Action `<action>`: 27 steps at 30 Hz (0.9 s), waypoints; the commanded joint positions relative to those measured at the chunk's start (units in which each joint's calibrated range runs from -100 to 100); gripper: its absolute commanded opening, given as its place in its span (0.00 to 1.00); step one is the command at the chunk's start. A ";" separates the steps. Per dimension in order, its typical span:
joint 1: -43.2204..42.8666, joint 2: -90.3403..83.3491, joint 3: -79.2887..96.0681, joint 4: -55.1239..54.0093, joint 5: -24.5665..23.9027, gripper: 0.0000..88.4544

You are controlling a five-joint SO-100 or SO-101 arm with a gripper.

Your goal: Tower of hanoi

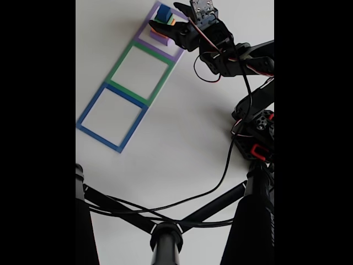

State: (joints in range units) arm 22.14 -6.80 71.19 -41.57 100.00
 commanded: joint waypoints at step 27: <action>-1.91 1.83 -2.47 -4.26 0.00 0.16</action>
State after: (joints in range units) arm 20.84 -4.85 71.19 -43.66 100.00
